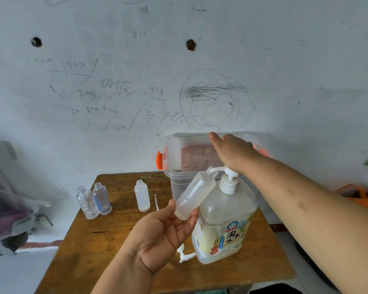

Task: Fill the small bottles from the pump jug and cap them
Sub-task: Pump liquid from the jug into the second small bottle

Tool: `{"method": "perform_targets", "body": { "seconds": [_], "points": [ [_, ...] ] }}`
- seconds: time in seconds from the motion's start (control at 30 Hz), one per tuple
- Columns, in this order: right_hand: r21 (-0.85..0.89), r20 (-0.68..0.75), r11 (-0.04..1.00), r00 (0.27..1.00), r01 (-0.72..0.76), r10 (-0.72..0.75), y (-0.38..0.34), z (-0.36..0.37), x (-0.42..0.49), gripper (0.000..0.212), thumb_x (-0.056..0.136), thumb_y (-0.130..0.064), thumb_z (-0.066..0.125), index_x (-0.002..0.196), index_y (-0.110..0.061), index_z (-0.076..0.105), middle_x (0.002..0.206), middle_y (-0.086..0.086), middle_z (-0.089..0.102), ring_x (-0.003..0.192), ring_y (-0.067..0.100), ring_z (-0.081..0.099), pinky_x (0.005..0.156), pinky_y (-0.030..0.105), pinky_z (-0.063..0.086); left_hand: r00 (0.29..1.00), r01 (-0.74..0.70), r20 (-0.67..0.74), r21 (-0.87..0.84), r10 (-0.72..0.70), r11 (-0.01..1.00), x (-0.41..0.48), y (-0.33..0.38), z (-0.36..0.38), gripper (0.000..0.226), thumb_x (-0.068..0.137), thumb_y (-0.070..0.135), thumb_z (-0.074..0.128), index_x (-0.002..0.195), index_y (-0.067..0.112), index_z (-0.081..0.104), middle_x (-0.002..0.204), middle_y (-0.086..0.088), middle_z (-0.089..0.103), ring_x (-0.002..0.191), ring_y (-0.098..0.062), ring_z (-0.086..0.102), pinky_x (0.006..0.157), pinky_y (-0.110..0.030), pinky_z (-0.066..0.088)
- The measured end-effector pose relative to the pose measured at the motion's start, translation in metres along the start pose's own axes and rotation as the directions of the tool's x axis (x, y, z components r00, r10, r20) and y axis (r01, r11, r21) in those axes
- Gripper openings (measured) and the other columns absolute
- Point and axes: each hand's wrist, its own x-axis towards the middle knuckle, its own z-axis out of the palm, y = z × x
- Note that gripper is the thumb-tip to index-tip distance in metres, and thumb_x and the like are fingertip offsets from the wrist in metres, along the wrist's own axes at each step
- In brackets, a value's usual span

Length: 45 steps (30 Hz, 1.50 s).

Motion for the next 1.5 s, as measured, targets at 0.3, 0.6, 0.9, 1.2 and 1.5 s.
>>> {"method": "perform_targets", "body": {
  "seconds": [0.3, 0.6, 0.9, 1.2, 1.5],
  "points": [
    [-0.012, -0.01, 1.0, 1.0, -0.005, 0.005, 0.002, 0.004, 0.006, 0.042, 0.104, -0.024, 0.019, 0.145, -0.021, 0.027, 0.134, 0.017, 0.045, 0.122, 0.036, 0.045, 0.106, 0.048, 0.031, 0.999, -0.039, -0.013, 0.04, 0.039, 0.998, -0.002, 0.001, 0.002, 0.035, 0.096, 0.014, 0.05, 0.125, -0.005, 0.051, 0.115, -0.037, 0.063, 0.094, -0.039, 0.068, 0.074, -0.049, 0.058],
    [-0.029, -0.023, 1.0, 1.0, 0.007, -0.007, 0.004, 0.009, 0.013, 0.041, 0.103, -0.02, 0.018, 0.144, -0.022, 0.024, 0.132, 0.017, 0.044, 0.117, 0.037, 0.046, 0.102, 0.049, 0.033, 0.994, -0.107, -0.002, 0.07, 0.107, 0.992, -0.009, 0.002, 0.005, 0.034, 0.094, 0.013, 0.053, 0.121, -0.006, 0.052, 0.112, -0.036, 0.065, 0.085, -0.038, 0.072, 0.074, -0.047, 0.058],
    [-0.06, -0.024, 0.998, 1.0, 0.018, -0.02, 0.005, 0.008, 0.012, 0.043, 0.104, -0.024, 0.015, 0.145, -0.022, 0.024, 0.134, 0.016, 0.044, 0.119, 0.036, 0.045, 0.102, 0.046, 0.033, 0.963, -0.264, -0.002, 0.214, 0.271, 0.94, -0.018, 0.009, 0.016, 0.026, 0.093, 0.013, 0.056, 0.11, -0.006, 0.057, 0.102, -0.03, 0.07, 0.09, -0.038, 0.072, 0.075, -0.043, 0.059],
    [-0.106, -0.068, 0.994, 0.998, -0.001, -0.006, 0.008, 0.014, 0.02, 0.047, 0.102, -0.019, 0.022, 0.148, -0.022, 0.014, 0.131, 0.016, 0.043, 0.116, 0.036, 0.047, 0.096, 0.044, 0.037, 0.961, -0.264, -0.019, 0.227, 0.275, 0.938, -0.018, 0.008, 0.015, 0.025, 0.094, 0.014, 0.056, 0.11, -0.005, 0.058, 0.101, -0.029, 0.071, 0.089, -0.038, 0.073, 0.071, -0.041, 0.062],
    [-0.13, -0.063, 0.991, 0.998, -0.017, 0.009, 0.006, 0.023, 0.015, 0.05, 0.102, -0.022, 0.024, 0.15, -0.02, 0.01, 0.136, 0.016, 0.041, 0.12, 0.035, 0.046, 0.098, 0.043, 0.038, 0.969, -0.184, -0.123, 0.212, 0.213, 0.96, -0.019, 0.005, 0.014, 0.026, 0.094, 0.013, 0.057, 0.112, -0.005, 0.054, 0.1, -0.031, 0.07, 0.084, -0.039, 0.073, 0.07, -0.045, 0.06]
  ]
}}
